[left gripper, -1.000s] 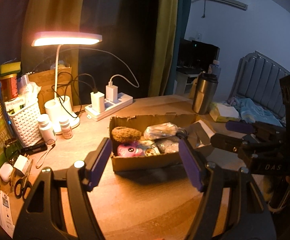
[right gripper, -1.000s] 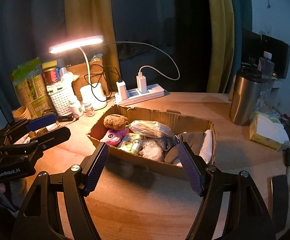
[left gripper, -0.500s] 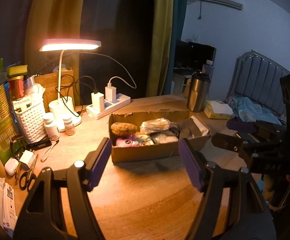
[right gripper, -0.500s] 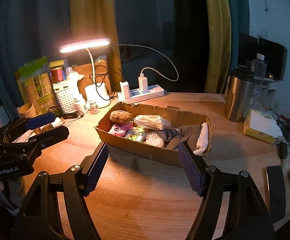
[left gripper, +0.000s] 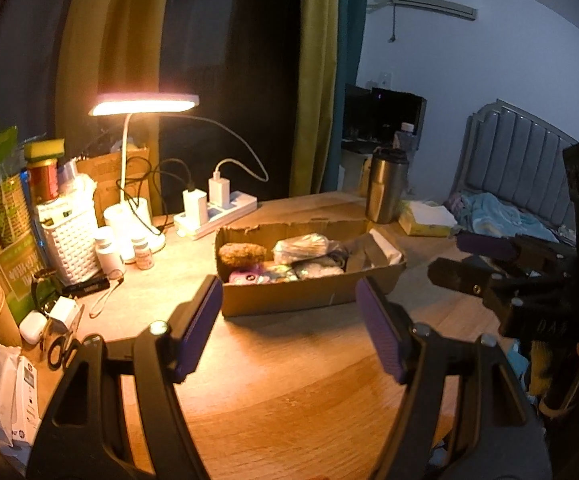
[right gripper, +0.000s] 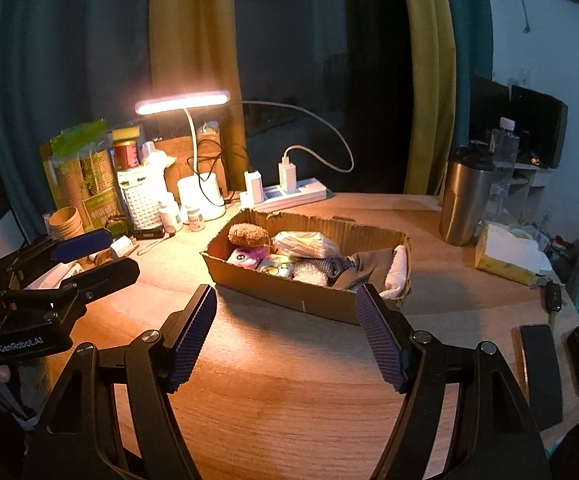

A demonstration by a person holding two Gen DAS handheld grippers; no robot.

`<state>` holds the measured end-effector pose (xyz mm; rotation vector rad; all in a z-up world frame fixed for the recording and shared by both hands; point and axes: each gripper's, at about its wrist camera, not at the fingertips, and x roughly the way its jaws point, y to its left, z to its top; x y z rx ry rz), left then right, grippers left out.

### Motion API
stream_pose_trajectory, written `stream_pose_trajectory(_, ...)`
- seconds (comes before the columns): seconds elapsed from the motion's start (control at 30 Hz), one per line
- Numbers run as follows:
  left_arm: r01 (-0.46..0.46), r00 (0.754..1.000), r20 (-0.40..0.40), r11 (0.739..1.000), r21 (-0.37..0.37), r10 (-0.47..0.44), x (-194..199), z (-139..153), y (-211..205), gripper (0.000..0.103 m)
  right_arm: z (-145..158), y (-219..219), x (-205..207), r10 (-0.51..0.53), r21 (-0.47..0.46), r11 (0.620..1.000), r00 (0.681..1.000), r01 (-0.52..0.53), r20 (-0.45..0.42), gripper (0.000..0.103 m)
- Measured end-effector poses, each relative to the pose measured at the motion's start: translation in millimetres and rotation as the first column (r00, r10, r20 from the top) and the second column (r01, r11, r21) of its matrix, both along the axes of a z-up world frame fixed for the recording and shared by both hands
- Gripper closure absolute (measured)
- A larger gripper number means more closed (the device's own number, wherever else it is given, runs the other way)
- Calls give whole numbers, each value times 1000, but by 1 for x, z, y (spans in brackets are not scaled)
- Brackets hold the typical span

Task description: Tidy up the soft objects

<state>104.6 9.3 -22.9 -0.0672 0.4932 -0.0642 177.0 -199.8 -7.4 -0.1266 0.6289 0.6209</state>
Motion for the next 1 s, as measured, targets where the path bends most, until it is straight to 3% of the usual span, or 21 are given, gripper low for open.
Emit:
stream_pose_trajectory(0.33, 29, 998, 56, 999, 16, -30, -5, 23, -11, 32, 24, -12, -6, -34, 4, 999, 998, 34, 56, 28)
stream_pose_trajectory(0.6, 31, 990, 140, 999, 9, -32, 0, 61, -8, 31, 56, -19, -5, -78, 26, 997, 989, 76, 129, 28)
stream_pose_trajectory(0.67, 21, 988, 153, 1000, 8, -22, 2, 68, -8, 2, 62, -21, -5, -89, 34, 996, 986, 85, 143, 27)
stream_pose_trajectory(1.0, 11, 983, 183, 1000, -6, -10, 11, 88, -9, 1, 80, -32, 0, -139, 69, 989, 974, 128, 178, 22)
